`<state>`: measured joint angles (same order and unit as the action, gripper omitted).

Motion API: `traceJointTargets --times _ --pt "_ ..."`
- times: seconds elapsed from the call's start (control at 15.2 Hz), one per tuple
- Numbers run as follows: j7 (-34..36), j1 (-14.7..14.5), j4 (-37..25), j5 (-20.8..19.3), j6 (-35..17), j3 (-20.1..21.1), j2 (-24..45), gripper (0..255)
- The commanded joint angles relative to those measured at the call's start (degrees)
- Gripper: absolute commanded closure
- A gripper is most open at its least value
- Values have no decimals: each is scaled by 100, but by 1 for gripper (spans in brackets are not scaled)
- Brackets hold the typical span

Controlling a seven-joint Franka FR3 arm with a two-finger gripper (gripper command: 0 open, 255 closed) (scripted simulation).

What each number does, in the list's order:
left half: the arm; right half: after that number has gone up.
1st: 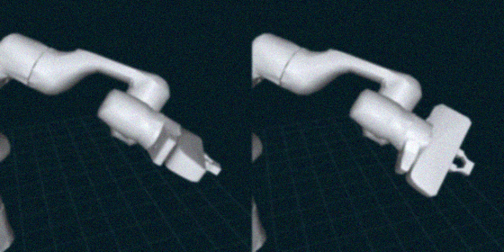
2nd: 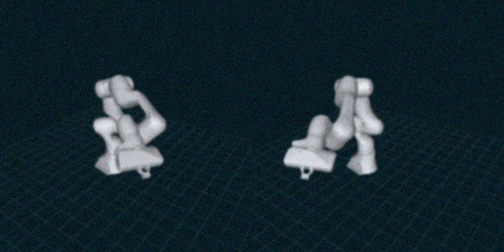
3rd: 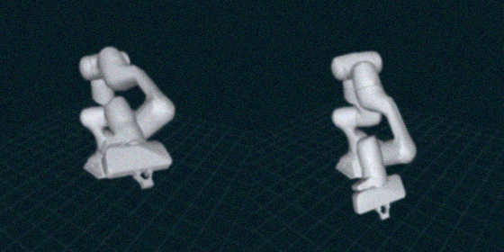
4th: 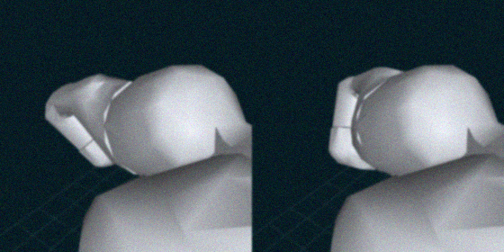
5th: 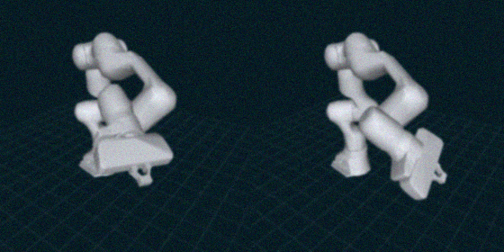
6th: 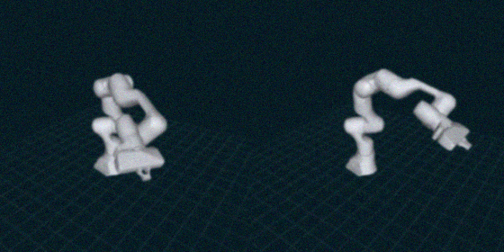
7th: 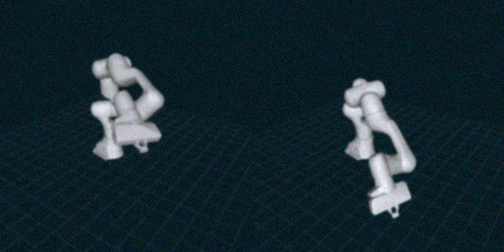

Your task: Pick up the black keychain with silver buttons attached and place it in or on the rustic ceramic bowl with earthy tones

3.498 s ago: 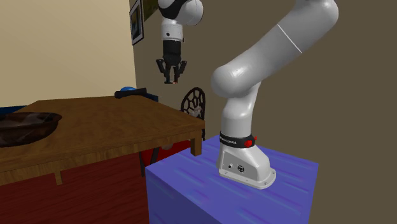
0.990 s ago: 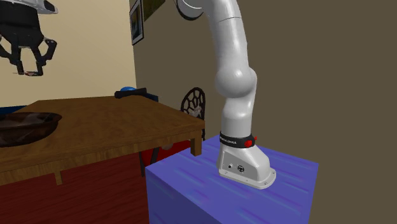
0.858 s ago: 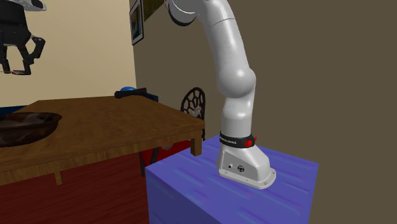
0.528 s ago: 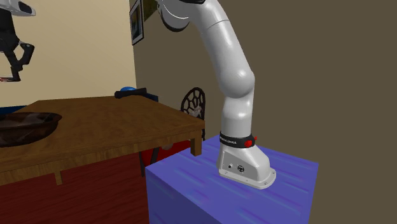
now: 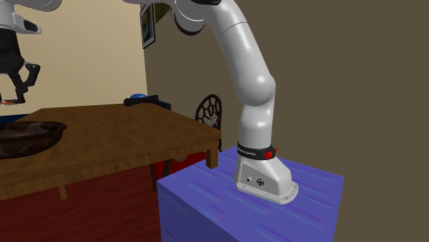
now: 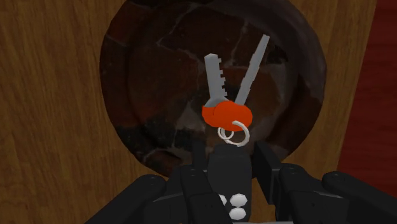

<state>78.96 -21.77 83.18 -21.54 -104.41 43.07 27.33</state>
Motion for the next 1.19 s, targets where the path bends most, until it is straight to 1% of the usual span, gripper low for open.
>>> traceJointTargets --times 0.0,0.2,0.73,0.79,1.12 --pt "26 29 166 -20 -170 -12 10 255" --pt "66 45 344 -62 -375 -36 52 255" --pt "66 45 344 -62 -374 -36 52 255" --pt "66 45 344 -62 -374 -36 52 0" --pt "66 45 344 -62 -374 -36 52 0"
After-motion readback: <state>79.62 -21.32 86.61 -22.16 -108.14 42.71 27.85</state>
